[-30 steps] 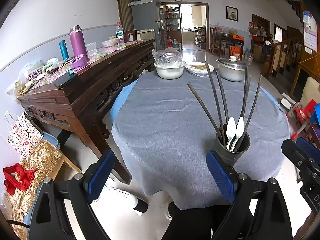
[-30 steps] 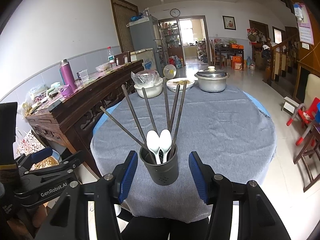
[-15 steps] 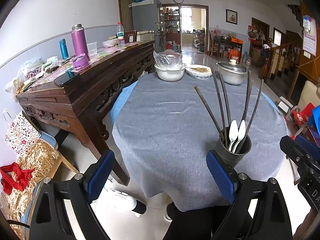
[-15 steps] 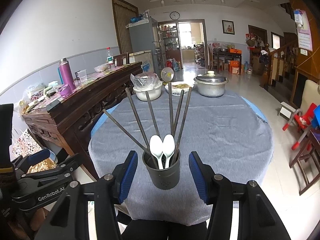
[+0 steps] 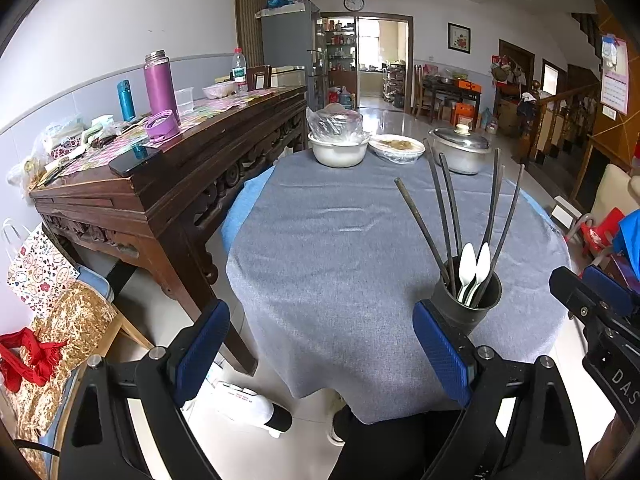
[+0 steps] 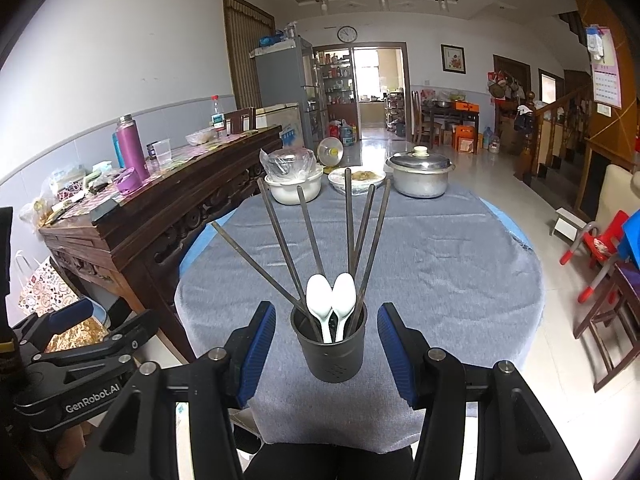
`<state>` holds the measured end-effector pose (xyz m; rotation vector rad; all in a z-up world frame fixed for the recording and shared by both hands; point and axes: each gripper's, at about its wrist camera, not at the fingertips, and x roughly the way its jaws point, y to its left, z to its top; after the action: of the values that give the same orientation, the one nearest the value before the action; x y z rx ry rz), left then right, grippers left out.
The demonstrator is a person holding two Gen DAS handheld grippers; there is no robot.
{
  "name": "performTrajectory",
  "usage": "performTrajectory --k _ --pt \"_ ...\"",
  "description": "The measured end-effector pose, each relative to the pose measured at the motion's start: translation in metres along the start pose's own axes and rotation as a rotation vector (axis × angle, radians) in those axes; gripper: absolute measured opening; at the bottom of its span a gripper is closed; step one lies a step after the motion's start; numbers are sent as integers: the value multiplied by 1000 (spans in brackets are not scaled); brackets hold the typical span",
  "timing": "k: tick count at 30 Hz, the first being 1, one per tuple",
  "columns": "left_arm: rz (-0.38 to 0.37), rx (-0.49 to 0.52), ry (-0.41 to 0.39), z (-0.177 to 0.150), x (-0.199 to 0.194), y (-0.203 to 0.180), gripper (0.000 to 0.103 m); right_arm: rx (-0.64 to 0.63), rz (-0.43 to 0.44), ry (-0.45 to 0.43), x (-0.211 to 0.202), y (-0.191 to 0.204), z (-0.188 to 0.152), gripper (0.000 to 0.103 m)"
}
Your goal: Organize utensils
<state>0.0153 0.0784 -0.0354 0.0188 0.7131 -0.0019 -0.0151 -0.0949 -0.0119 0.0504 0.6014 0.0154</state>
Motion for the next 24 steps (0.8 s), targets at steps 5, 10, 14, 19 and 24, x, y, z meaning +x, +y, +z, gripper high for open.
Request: performTrajectory --k 5,10,14,19,24 --pt "-5 1 4 -1 0 0 93 4 -3 1 1 -1 -1 57" --pt "-5 2 6 0 2 -1 93 11 -4 4 3 -5 0 57" --pt "-4 2 8 0 2 -1 93 11 -4 3 3 -5 0 57" --pt "-8 4 7 1 2 -2 93 14 -5 -2 4 -7 2 57" --pt "-3 7 8 2 3 -2 93 20 -2 1 7 -8 4 57"
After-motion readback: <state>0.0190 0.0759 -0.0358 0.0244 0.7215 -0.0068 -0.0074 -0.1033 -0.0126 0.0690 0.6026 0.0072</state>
